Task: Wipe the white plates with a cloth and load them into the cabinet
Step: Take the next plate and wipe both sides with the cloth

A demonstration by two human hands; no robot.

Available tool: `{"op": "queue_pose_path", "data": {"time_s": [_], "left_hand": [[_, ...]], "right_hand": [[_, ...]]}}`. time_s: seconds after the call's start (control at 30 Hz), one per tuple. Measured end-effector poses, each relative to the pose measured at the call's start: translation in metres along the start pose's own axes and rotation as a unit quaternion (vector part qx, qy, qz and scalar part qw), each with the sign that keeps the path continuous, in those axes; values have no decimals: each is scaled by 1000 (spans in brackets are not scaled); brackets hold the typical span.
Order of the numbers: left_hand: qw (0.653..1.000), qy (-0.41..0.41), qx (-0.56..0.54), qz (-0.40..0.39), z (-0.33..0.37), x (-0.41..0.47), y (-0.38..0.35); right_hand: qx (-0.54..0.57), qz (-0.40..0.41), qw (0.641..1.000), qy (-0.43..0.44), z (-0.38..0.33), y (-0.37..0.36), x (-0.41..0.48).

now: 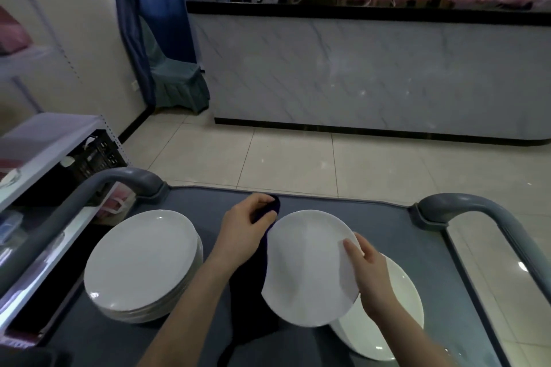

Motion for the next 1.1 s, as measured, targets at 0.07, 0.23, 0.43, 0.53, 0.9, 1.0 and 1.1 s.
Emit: {"op": "queue_pose_path", "data": {"time_s": [0.07,0.23,0.43,0.53,0.9,1.0,1.1], "left_hand": [[998,-12,15,-58,12,-17,-25],[944,116,33,-308,-18,-81,-91],[952,-211,215,-60,4,-60,-32],[892,-269,314,-186,-11,-92,-69],[862,-281,380,-183,9,-92,-124],[864,-264,397,-162,6,-67,-110],[863,-234,427,-135,-8,-55,-84]], "right_hand": [[9,-8,1000,11,-7,-5,-5],[38,-5,999,-3,-7,-6,-13],[87,26,994,-61,9,17,-13],[98,21,993,-62,5,17,-16],[138,9,988,-67,1,-3,-45],[134,16,989,-65,-3,3,-45],[127,72,989,-33,-19,23,-34]]}}
Point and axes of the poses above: each hand's wrist, its own x-axis towards the middle knuckle, its own y-axis out of the back of the hand, z = x × y, the point moved 10 cm from there along x, towards the middle knuckle, and after that the axes turned 11 degrees about z, right-handed, at the moved point
